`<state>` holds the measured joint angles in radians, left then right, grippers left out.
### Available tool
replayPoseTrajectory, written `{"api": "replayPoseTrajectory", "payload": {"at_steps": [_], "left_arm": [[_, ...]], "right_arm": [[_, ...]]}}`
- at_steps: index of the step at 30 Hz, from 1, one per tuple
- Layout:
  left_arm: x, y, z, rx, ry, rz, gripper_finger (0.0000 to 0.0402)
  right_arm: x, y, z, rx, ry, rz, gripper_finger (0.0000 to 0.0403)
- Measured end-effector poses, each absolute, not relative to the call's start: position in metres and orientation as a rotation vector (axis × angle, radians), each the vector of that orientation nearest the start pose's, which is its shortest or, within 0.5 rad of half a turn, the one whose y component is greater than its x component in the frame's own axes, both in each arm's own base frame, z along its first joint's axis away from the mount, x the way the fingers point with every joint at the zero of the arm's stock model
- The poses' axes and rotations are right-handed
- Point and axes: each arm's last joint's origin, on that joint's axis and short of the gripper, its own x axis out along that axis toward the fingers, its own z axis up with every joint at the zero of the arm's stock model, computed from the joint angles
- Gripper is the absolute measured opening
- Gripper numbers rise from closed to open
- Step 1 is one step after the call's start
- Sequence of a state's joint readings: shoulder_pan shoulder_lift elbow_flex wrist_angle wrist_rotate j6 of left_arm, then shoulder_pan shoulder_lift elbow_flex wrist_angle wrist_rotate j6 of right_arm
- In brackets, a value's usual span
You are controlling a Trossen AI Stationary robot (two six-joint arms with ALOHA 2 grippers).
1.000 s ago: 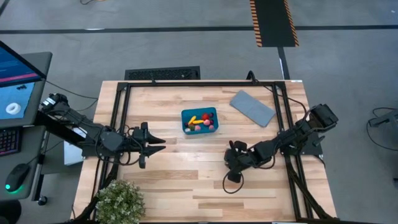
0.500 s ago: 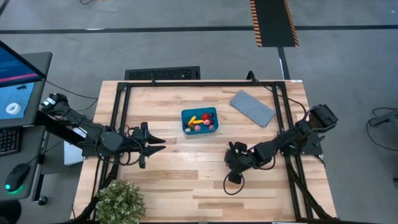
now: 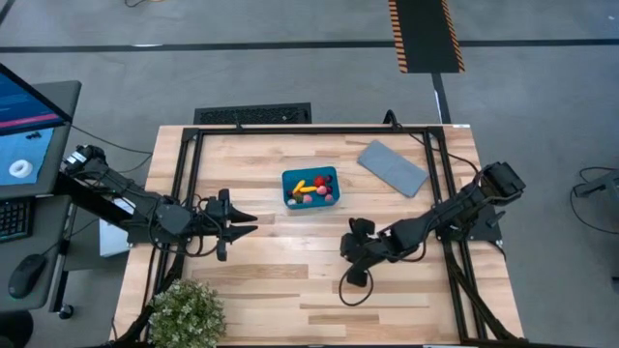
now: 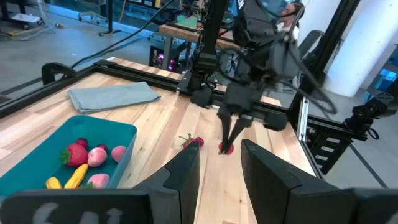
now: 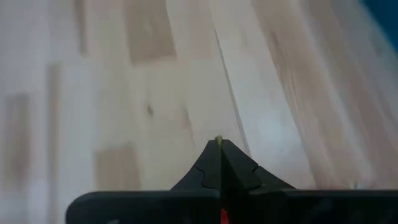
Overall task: Pick and placing Produce into tupperware
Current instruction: Put the red strawberry into the blue bin
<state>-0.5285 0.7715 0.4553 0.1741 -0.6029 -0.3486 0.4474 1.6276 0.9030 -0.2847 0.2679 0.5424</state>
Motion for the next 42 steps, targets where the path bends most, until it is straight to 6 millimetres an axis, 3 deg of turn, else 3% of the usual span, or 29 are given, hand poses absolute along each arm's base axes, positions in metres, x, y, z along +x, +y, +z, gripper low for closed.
{"api": "replayPoseTrajectory", "payload": {"at_steps": [7, 15, 28, 33, 42], "left_arm": [[0.158, -0.072, 0.256, -0.270, 0.099, 0.126, 0.0107], [0.157, -0.071, 0.256, -0.286, 0.090, 0.160, 0.0107], [0.157, -0.071, 0.256, -0.349, 0.081, 0.174, 0.0107], [0.157, -0.071, 0.256, -0.401, 0.074, 0.184, 0.0107], [0.157, -0.070, 0.256, -0.436, 0.071, 0.191, 0.0107]], "right_arm": [[0.306, 0.124, 0.202, 0.132, 0.810, -0.147, 0.0022], [0.322, 0.109, 0.231, 0.253, 0.620, -0.177, 0.0015], [0.312, 0.065, 0.293, 0.565, 0.316, -0.269, 0.0015], [0.309, 0.055, 0.303, 0.708, 0.255, -0.287, 0.0015], [0.307, 0.043, 0.314, 0.813, 0.189, -0.271, 0.0015]]}}
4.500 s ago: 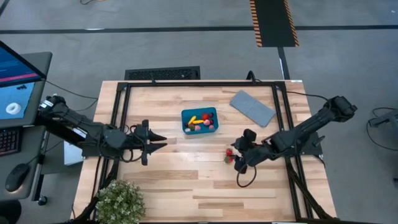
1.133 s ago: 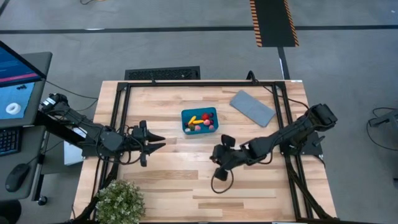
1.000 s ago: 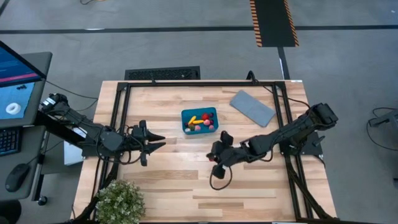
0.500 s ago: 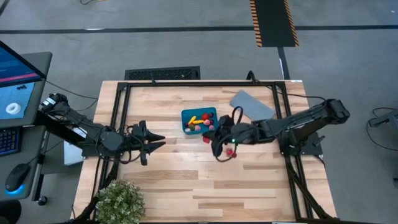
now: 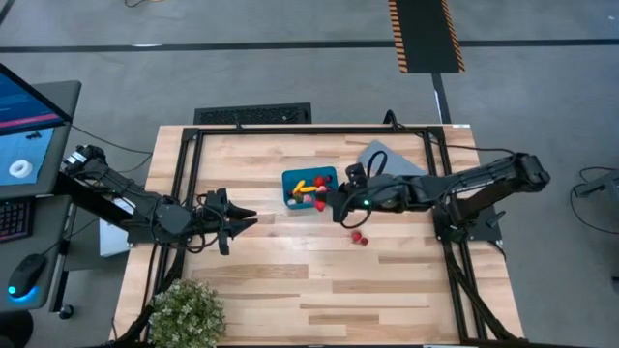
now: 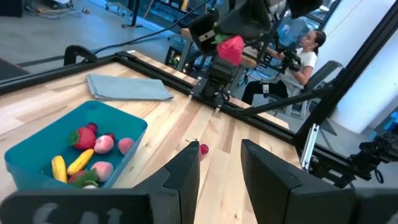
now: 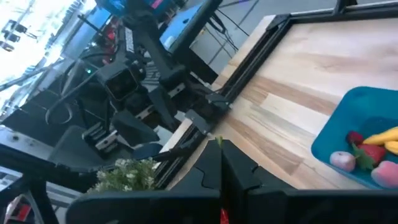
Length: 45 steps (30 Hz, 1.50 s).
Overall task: Pick and placing Produce into tupperware
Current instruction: Put the red strawberry into the blue bin
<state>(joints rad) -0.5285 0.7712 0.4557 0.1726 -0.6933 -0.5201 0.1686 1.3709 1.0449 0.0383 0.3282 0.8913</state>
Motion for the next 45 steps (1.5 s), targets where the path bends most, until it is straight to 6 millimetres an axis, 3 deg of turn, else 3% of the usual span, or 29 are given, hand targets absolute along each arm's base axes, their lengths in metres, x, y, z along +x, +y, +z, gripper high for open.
{"api": "replayPoseTrajectory", "payload": {"at_steps": [7, 15, 25, 35, 45], "left_arm": [[0.157, -0.070, 0.255, -0.445, 0.072, 0.191, 0.0107], [0.157, -0.070, 0.255, -0.439, 0.073, 0.191, 0.0107], [0.157, -0.070, 0.255, -0.433, 0.079, 0.192, 0.0107], [0.157, -0.070, 0.255, -0.430, 0.079, 0.192, 0.0107], [0.157, -0.070, 0.255, -0.430, 0.080, 0.191, 0.0107]], "right_arm": [[0.306, 0.050, 0.321, 0.760, 0.148, -0.203, 0.0015], [0.300, 0.081, 0.322, 0.436, 0.186, -0.077, 0.0015], [0.288, 0.106, 0.314, 0.000, 0.264, -0.097, 0.0016], [0.279, 0.093, 0.293, -0.277, 0.490, -0.278, 0.0027], [0.276, 0.078, 0.285, -0.555, 0.632, -0.343, 0.0025]]}}
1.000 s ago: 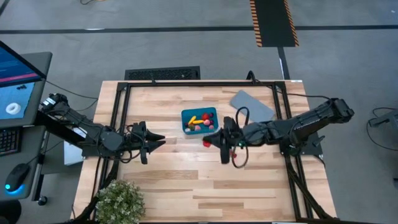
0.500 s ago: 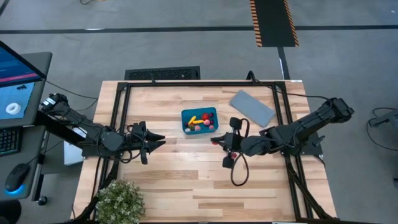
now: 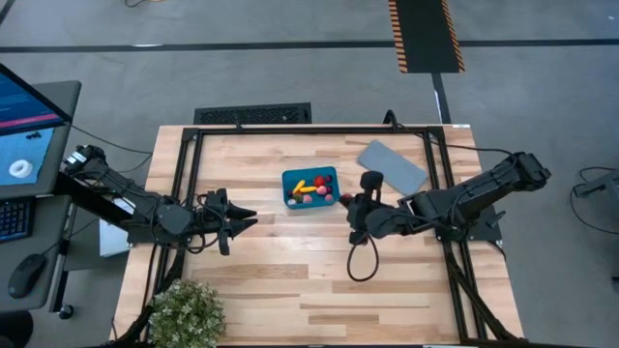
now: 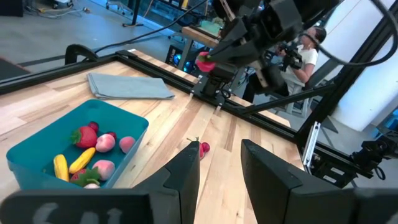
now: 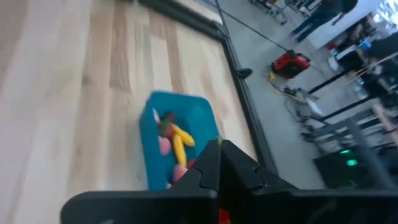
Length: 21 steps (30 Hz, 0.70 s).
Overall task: Pick and placing Produce into tupperware
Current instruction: Put the red strawberry into the blue bin
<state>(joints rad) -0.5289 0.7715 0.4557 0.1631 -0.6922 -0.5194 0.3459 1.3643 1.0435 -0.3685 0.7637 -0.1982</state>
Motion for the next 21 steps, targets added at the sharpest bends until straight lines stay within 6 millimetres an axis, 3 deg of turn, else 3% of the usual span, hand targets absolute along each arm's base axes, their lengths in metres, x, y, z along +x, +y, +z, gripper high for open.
{"api": "replayPoseTrajectory", "payload": {"at_steps": [4, 10, 21], "left_arm": [[0.157, -0.070, 0.255, -0.430, 0.080, 0.191, 0.0107], [0.157, -0.070, 0.255, -0.429, 0.079, 0.195, 0.0107], [0.157, -0.070, 0.255, -0.428, 0.079, 0.197, 0.0107]], "right_arm": [[0.274, 0.077, 0.283, -0.643, 0.674, -0.331, 0.0022], [0.276, 0.069, 0.283, -0.603, 0.672, -0.368, 0.0019], [0.298, 0.011, 0.284, -0.158, 0.607, -0.320, 0.0015]]}}
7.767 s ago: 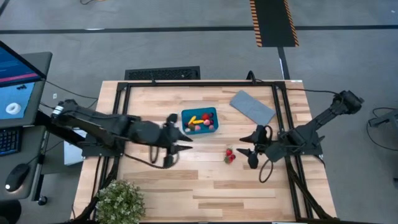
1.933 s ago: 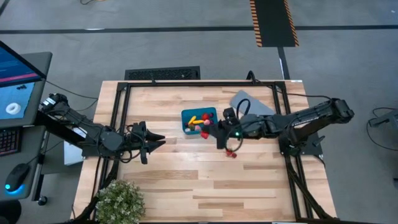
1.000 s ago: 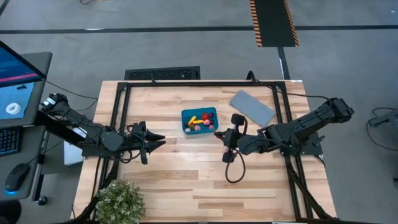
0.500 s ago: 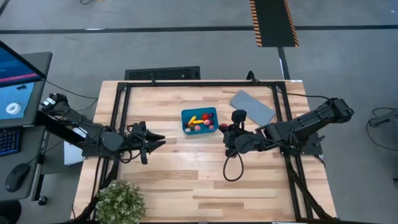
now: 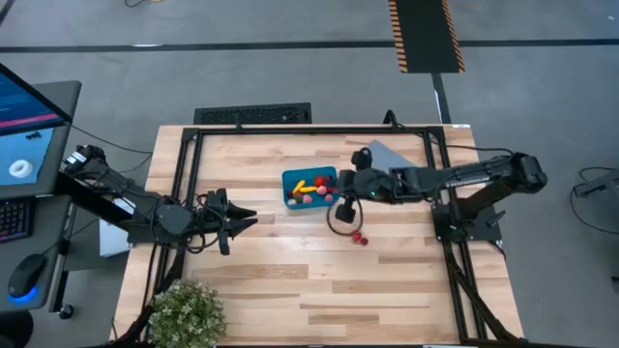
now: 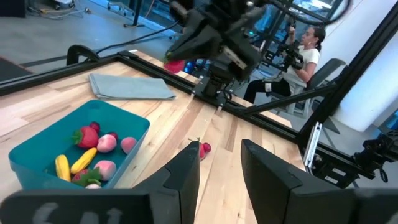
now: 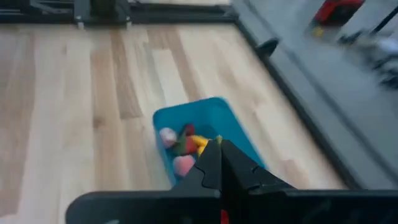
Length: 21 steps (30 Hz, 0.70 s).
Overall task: Pick and placing Produce into tupperware
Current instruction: Put the red strawberry into the blue bin
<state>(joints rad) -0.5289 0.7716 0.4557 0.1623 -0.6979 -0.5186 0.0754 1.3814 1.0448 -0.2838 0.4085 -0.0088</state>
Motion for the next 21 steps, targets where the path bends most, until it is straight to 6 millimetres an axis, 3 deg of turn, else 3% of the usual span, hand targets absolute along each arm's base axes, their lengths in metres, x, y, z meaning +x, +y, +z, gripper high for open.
{"api": "replayPoseTrajectory", "payload": {"at_steps": [6, 9, 15, 21], "left_arm": [[0.157, -0.069, 0.253, -0.412, 0.091, 0.224, 0.0107], [0.157, -0.069, 0.251, -0.409, 0.100, 0.230, 0.0107], [0.157, -0.069, 0.251, -0.416, 0.104, 0.232, 0.0107], [0.157, -0.069, 0.251, -0.420, 0.102, 0.232, 0.0107]], "right_arm": [[0.327, -0.018, 0.263, 0.035, 0.638, -0.264, 0.0029], [0.346, -0.032, 0.250, 0.059, 0.692, -0.275, 0.0022], [0.379, -0.053, 0.243, 0.127, 0.743, -0.229, 0.0026], [0.395, -0.070, 0.223, 0.178, 0.816, -0.224, 0.0031]]}}
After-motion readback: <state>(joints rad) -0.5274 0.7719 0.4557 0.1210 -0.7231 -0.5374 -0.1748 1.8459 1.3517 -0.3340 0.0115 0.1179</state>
